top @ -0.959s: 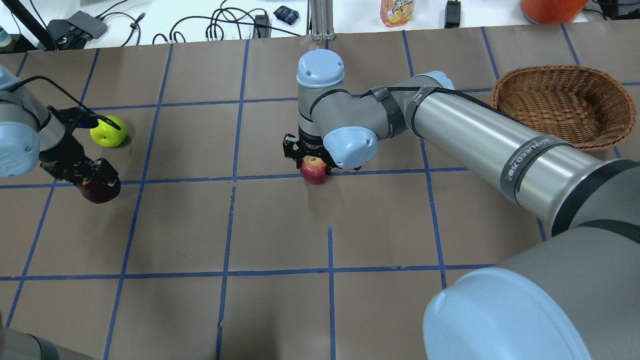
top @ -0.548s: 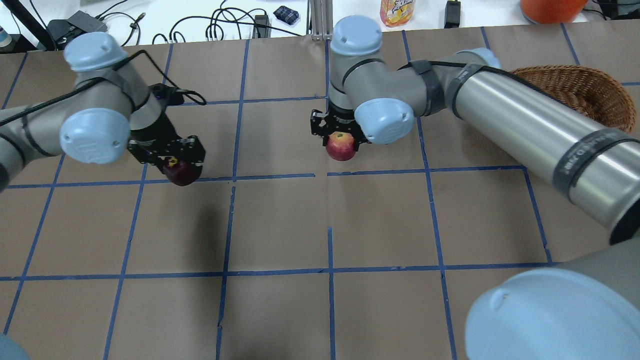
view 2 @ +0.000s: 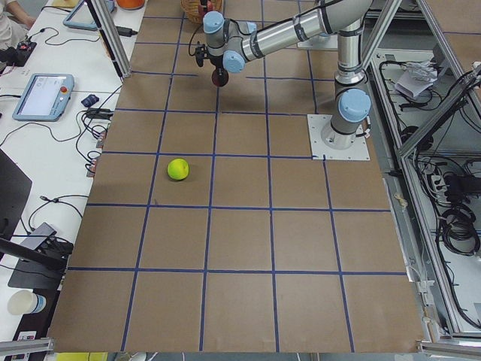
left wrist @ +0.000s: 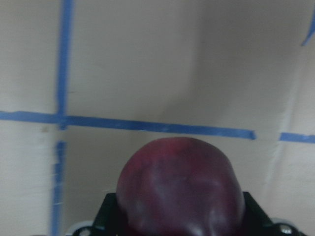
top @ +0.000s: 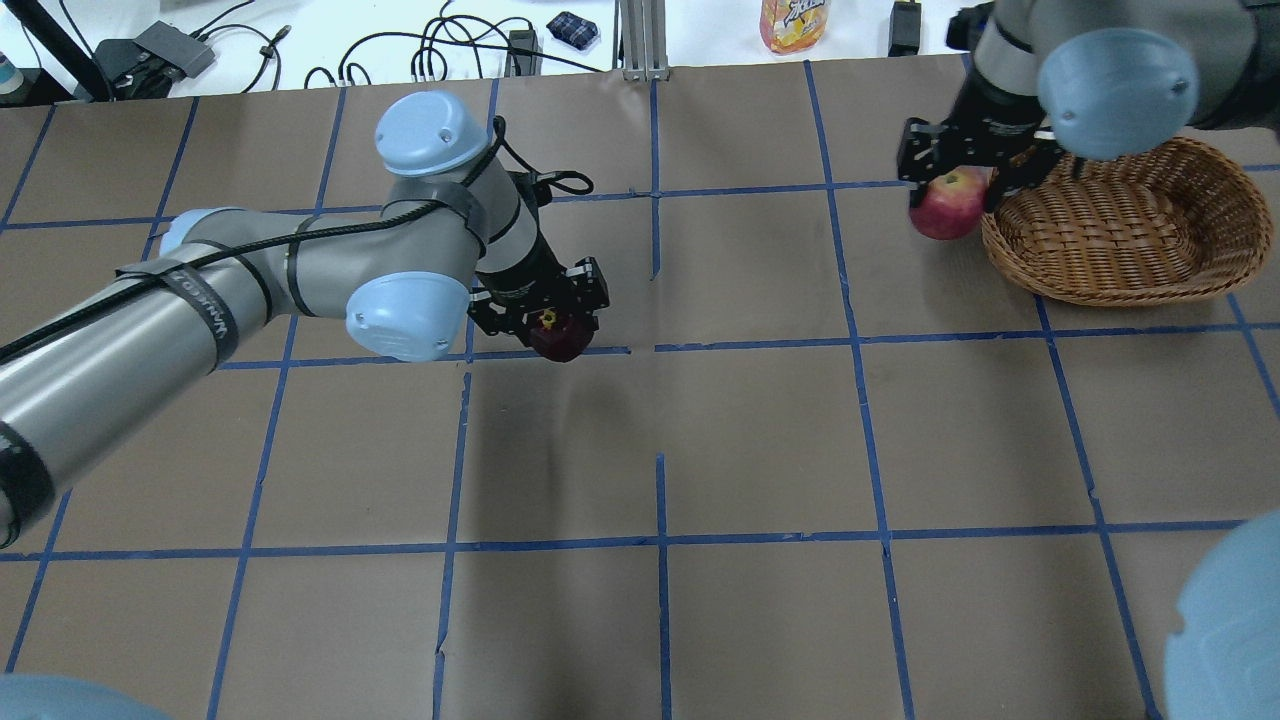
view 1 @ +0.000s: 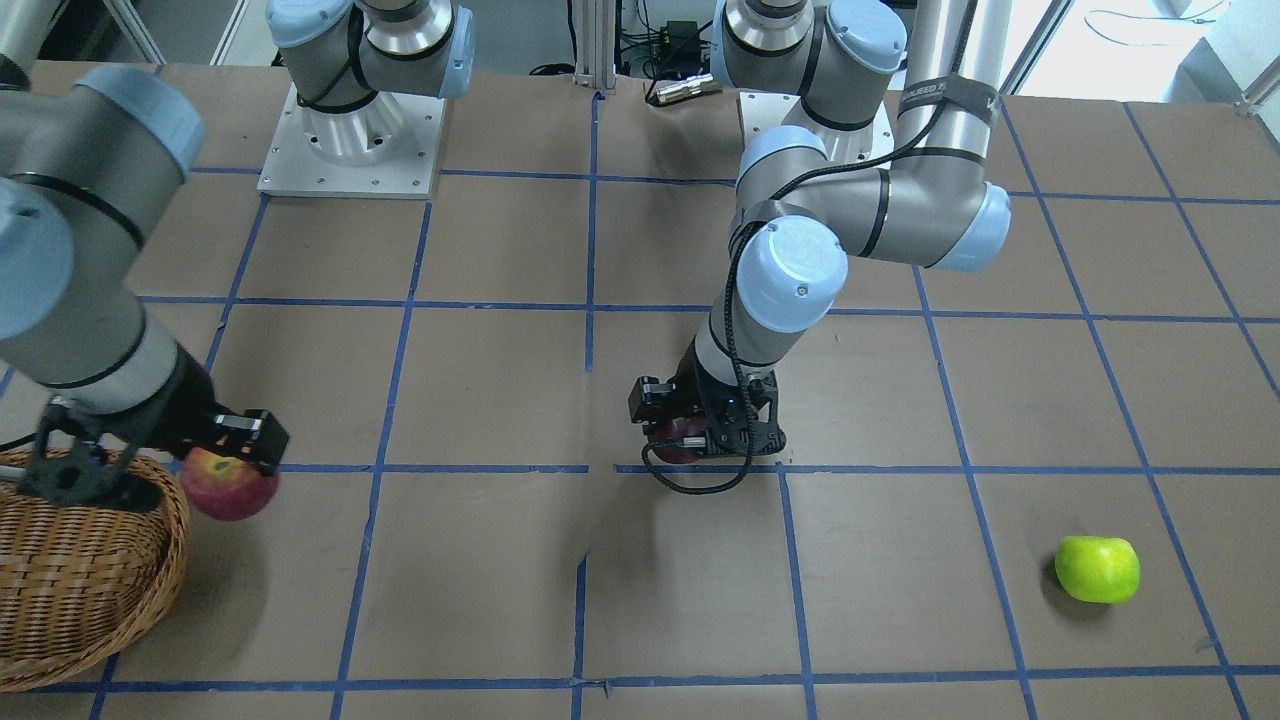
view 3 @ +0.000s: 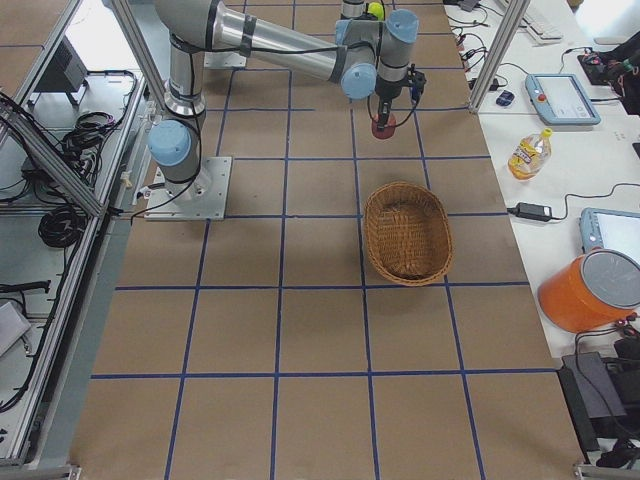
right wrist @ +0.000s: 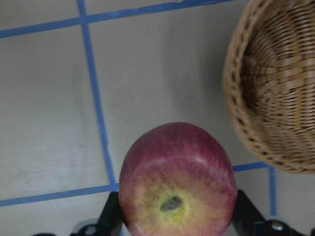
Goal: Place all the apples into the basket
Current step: 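Drop the red apple in the basket while the left sets down the dark apple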
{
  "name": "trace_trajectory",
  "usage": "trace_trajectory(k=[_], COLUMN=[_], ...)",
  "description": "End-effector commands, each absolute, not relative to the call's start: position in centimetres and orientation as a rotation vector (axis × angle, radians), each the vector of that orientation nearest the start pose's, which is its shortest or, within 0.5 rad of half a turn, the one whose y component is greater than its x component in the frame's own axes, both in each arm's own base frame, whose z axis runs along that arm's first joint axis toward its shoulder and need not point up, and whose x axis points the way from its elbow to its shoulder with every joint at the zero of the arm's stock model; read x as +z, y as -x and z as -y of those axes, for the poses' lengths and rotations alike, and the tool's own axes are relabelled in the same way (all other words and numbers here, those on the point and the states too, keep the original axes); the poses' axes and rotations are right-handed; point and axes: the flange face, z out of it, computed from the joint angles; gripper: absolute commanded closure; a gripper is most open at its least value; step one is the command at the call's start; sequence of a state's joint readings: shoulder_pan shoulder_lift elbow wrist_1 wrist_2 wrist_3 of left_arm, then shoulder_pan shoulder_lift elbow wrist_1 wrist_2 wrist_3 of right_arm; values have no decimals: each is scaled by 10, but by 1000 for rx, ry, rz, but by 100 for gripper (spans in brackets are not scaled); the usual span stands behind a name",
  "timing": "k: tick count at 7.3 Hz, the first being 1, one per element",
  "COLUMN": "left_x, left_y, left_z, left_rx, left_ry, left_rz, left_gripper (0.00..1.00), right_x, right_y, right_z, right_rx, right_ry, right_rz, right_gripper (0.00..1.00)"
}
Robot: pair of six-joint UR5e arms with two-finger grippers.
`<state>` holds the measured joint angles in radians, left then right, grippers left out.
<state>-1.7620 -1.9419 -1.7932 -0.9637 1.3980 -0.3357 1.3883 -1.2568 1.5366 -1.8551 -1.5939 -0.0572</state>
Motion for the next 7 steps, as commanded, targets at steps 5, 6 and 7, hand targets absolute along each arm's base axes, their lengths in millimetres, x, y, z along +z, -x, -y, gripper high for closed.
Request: trace_trajectory(k=[5, 6, 7], left_x=[249, 277, 319], left_y=[302, 264, 206], left_z=[543, 556, 570], left_rx=[-153, -97, -61], left_ry=[136, 175, 110], left_rz=[-3341, -3316, -3305], left_gripper=[0, 0, 0], right_x=[290, 276, 262], right_y=[175, 176, 178], right_z=[647, 650, 654], right_rx=[-115, -89, -100], right_ry=[11, -2, -12], right_rz=[-3271, -3261, -3260], right_gripper=[100, 100, 100])
